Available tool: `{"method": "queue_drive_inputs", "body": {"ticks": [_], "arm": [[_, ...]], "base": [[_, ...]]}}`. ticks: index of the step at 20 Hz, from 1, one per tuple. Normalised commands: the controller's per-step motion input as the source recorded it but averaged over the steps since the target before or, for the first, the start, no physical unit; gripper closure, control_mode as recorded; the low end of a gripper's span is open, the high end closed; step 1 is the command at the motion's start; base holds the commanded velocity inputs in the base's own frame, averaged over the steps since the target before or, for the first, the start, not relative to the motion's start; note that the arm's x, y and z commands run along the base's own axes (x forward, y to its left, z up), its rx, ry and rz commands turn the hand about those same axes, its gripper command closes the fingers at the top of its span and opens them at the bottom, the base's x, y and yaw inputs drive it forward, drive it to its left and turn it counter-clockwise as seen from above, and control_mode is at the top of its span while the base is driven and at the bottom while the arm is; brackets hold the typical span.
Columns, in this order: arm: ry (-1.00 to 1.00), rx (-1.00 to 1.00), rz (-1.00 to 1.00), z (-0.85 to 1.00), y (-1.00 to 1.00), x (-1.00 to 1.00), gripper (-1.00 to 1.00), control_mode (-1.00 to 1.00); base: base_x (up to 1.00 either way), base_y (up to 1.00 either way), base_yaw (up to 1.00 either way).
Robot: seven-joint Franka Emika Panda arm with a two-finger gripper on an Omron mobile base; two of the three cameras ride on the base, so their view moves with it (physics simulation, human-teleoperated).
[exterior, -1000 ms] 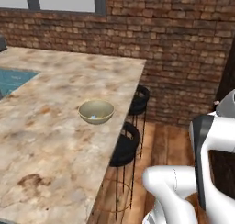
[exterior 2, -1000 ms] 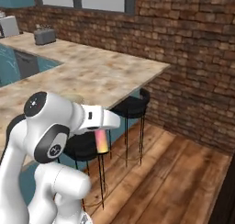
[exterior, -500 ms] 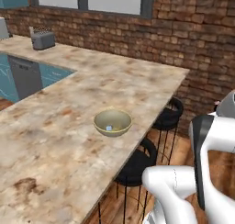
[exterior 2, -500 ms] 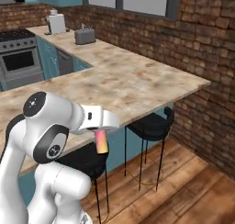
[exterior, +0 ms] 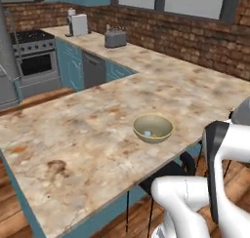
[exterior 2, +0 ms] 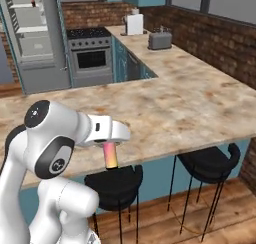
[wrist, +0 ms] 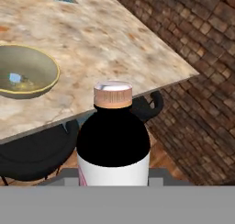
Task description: Open the fridge, grab two sodas, and place both sodas inside the bowl with ice on the dining counter.
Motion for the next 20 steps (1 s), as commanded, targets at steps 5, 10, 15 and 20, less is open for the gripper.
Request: {"method": "queue_drive_inputs", "body": {"ticks": [5, 10, 15, 20], "arm": [[0.0, 0.0, 0.0, 0.0, 0.0, 0.0, 1.0, 1.0], [0.0, 0.0, 0.0, 0.0, 0.0, 0.0, 1.0, 1.0], [0.03, 0.0, 0.14, -0.17, 0.0, 0.4, 1.0, -1.0], [0.21, -0.1, 0.23, -0.35, 0.04, 1.0, 1.0, -1.0]], "base": [[0.49, -0.2, 0.58], [0.61, -0.27, 0.54], [0.55, -0.08, 0.28], [0.0, 0.0, 0.0]]}}
